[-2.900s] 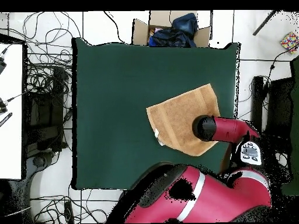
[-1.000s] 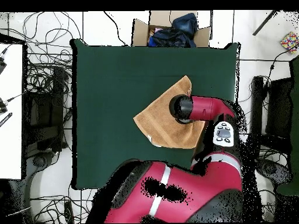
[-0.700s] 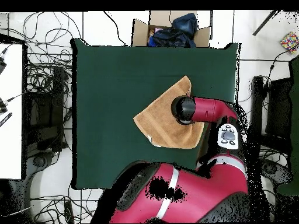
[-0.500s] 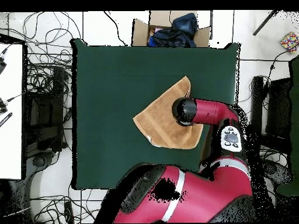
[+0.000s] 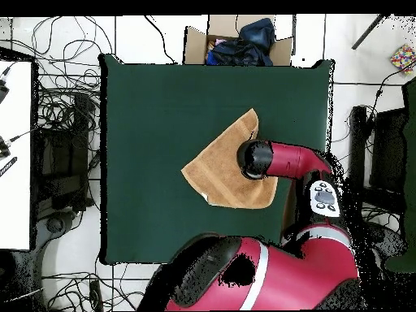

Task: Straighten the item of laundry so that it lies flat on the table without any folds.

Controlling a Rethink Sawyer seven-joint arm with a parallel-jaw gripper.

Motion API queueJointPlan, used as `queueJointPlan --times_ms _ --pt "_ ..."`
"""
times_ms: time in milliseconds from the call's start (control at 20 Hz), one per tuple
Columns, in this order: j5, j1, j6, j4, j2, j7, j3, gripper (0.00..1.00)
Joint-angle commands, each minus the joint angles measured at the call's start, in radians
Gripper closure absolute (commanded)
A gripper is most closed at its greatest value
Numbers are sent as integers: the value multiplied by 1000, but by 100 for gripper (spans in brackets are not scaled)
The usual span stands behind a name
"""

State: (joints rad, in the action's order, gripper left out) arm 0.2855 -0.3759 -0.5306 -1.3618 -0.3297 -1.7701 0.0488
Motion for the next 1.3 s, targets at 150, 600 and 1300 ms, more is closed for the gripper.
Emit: queueJointPlan --times_ms 150,600,1300 --pt "-1 3 -21 -101 6 1 -139 0" --pt "1 15 -15 -123 -26 -29 -121 0" --pt "2 -10 13 -98 10 -6 -144 0"
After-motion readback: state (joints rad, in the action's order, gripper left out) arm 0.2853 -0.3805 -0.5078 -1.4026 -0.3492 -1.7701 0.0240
